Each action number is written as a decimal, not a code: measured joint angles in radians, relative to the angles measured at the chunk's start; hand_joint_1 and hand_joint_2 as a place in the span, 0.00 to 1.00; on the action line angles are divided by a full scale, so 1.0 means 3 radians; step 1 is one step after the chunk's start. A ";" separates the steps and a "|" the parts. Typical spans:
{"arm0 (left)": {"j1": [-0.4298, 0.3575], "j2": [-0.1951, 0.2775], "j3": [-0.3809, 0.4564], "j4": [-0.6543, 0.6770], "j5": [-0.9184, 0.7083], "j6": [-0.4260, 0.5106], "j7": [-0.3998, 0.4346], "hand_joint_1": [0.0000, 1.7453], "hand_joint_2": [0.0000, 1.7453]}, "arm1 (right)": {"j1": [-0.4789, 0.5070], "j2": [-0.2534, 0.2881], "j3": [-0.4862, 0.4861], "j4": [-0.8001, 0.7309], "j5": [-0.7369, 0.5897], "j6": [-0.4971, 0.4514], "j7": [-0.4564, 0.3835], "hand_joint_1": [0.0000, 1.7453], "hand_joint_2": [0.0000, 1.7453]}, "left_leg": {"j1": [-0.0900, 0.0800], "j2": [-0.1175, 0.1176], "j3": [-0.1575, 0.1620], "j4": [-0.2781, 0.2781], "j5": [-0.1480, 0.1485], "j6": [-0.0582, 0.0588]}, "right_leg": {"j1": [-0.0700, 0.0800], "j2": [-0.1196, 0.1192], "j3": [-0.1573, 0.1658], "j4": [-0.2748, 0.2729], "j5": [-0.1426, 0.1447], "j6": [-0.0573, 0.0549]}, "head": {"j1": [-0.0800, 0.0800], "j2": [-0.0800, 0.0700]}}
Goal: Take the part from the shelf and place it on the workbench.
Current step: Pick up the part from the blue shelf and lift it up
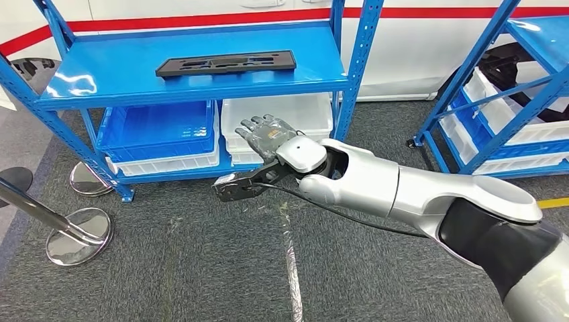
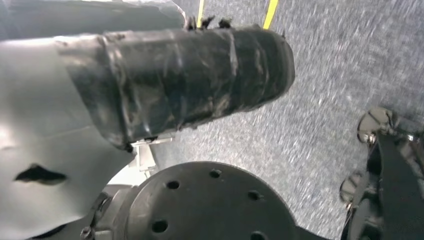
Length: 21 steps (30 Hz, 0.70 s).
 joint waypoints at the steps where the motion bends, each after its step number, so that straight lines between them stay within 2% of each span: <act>1: 0.0000 0.0000 0.0000 0.0000 0.0000 -0.0003 0.0000 0.00 0.00 | 0.0001 0.0001 0.0000 -0.0001 -0.0006 0.0000 0.0000 0.00 0.00 | 0.0001 0.0000 -0.0129 0.0224 -0.0076 -0.0009 | 0.0004 -0.0002 0.0006 0.0003 -0.0010 -0.0012 | -0.0001 0.0000; 2: 0.0000 0.0000 0.0000 0.0001 0.0000 -0.0004 -0.0001 0.00 0.00 | 0.0004 0.0001 0.0001 -0.0002 -0.0012 0.0000 0.0000 0.00 0.00 | 0.0002 0.0000 -0.0232 0.0386 -0.0113 -0.0015 | 0.0007 -0.0003 0.0010 0.0006 -0.0019 -0.0018 | 0.0000 0.0000; 3: 0.0001 0.0001 0.0000 0.0001 0.0000 -0.0004 -0.0001 0.00 0.00 | 0.0007 0.0001 0.0002 -0.0003 -0.0016 0.0000 -0.0001 0.00 0.00 | 0.0002 0.0000 -0.0294 0.0469 -0.0109 -0.0019 | 0.0009 -0.0003 0.0015 0.0010 -0.0028 -0.0021 | 0.0000 0.0000; 4: 0.0002 0.0001 0.0000 0.0001 0.0000 -0.0004 -0.0001 0.00 0.00 | 0.0008 0.0002 0.0002 -0.0005 -0.0021 -0.0002 -0.0002 0.00 0.00 | 0.0002 0.0000 -0.0304 0.0446 -0.0050 -0.0018 | 0.0010 0.0000 0.0021 0.0017 -0.0038 -0.0020 | -0.0001 0.0000; 5: 0.0003 0.0002 0.0000 0.0001 0.0000 -0.0004 -0.0001 0.00 0.00 | 0.0008 0.0002 0.0002 -0.0007 -0.0027 -0.0010 -0.0003 0.00 0.00 | 0.0002 0.0000 -0.0262 0.0327 0.0048 -0.0014 | 0.0009 0.0003 0.0030 0.0025 -0.0051 -0.0018 | -0.0001 0.0000; 7: 0.0005 0.0006 0.0000 0.0002 0.0000 -0.0002 0.0001 0.00 0.00 | 0.0002 0.0003 0.0002 -0.0012 -0.0052 -0.0040 -0.0003 0.00 0.00 | 0.0001 0.0001 -0.0085 -0.0080 0.0281 0.0005 | 0.0011 0.0011 0.0055 0.0045 -0.0088 -0.0004 | -0.0001 0.0000; 8: 0.0005 0.0009 0.0000 0.0003 0.0000 -0.0002 0.0001 0.00 0.00 | -0.0004 0.0003 0.0002 -0.0013 -0.0070 -0.0057 -0.0004 0.00 0.00 | -0.0006 -0.0001 0.0004 -0.0268 0.0348 0.0018 | 0.0016 0.0015 0.0061 0.0059 -0.0106 0.0008 | -0.0002 0.0000; 9: 0.0003 0.0011 0.0000 0.0003 0.0000 -0.0003 0.0002 0.00 0.00 | -0.0010 0.0003 0.0002 -0.0015 -0.0086 -0.0072 -0.0003 0.00 0.00 | -0.0013 -0.0002 0.0063 -0.0388 0.0375 0.0032 | 0.0021 0.0017 0.0061 0.0065 -0.0118 0.0023 | -0.0004 0.0000; 11: -0.0002 0.0013 0.0000 0.0004 0.0000 -0.0006 0.0002 0.00 0.00 | -0.0016 0.0003 0.0004 -0.0017 -0.0116 -0.0094 -0.0004 0.00 0.00 | -0.0027 -0.0008 0.0092 -0.0450 0.0351 0.0059 | 0.0027 0.0016 0.0060 0.0062 -0.0126 0.0050 | -0.0006 0.0000; 13: -0.0003 0.0011 0.0000 0.0004 0.0000 -0.0009 0.0001 0.00 0.00 | -0.0022 0.0003 0.0007 -0.0021 -0.0140 -0.0116 -0.0005 0.00 0.00 | -0.0010 -0.0009 0.0114 -0.0476 0.0350 0.0093 | 0.0029 0.0011 0.0057 0.0075 -0.0152 0.0079 | -0.0002 0.0000; 14: 0.0001 0.0010 0.0000 0.0004 0.0000 -0.0009 0.0000 0.00 0.00 | -0.0031 0.0003 0.0008 -0.0023 -0.0149 -0.0125 -0.0005 0.00 0.00 | 0.0000 -0.0007 0.0133 -0.0492 0.0349 0.0112 | 0.0030 0.0007 0.0028 0.0145 -0.0196 0.0093 | 0.0002 0.0000; 16: 0.0005 0.0009 0.0000 0.0004 0.0000 -0.0009 -0.0004 0.00 0.00 | -0.0046 0.0003 0.0014 -0.0025 -0.0161 -0.0134 -0.0005 0.00 0.00 | 0.0008 -0.0002 0.0165 -0.0509 0.0339 0.0146 | 0.0024 0.0002 -0.0138 0.0485 -0.0346 0.0115 | 0.0010 0.0000; 17: 0.0004 0.0009 0.0000 0.0004 0.0000 -0.0009 -0.0007 0.00 0.00 | -0.0048 0.0003 0.0024 -0.0025 -0.0166 -0.0134 -0.0005 0.00 0.00 | 0.0008 -0.0002 0.0173 -0.0508 0.0330 0.0158 | 0.0018 0.0001 -0.0264 0.0712 -0.0423 0.0123 | 0.0011 0.0000; 18: 0.0002 0.0010 0.0000 0.0004 0.0000 -0.0009 -0.0011 0.00 0.00 | -0.0044 0.0002 0.0036 -0.0024 -0.0169 -0.0135 -0.0005 0.00 0.00 | 0.0007 -0.0004 0.0181 -0.0506 0.0320 0.0164 | 0.0012 0.0000 -0.0377 0.0893 -0.0460 0.0130 | 0.0010 0.0000; 19: 0.0001 0.0010 0.0000 0.0004 0.0000 -0.0009 -0.0015 0.00 0.00 | -0.0039 0.0002 0.0047 -0.0024 -0.0171 -0.0135 -0.0005 0.00 0.00 | 0.0008 -0.0007 0.0191 -0.0503 0.0308 0.0166 | 0.0004 -0.0001 -0.0447 0.0974 -0.0440 0.0135 | 0.0011 0.0000; 20: 0.0001 0.0010 0.0000 0.0004 0.0000 -0.0009 -0.0018 0.00 0.00 | -0.0036 0.0002 0.0056 -0.0024 -0.0172 -0.0135 -0.0005 0.00 0.00 | 0.0010 -0.0012 0.0206 -0.0497 0.0292 0.0163 | -0.0003 -0.0001 -0.0458 0.0930 -0.0358 0.0137 | 0.0011 0.0000; 21: 0.0003 0.0011 0.0000 0.0004 0.0000 -0.0009 -0.0020 0.00 0.00 | -0.0037 0.0001 0.0060 -0.0024 -0.0172 -0.0136 -0.0005 0.00 0.00 | 0.0012 -0.0017 0.0226 -0.0489 0.0272 0.0156 | -0.0009 -0.0003 -0.0399 0.0752 -0.0220 0.0136 | 0.0011 0.0000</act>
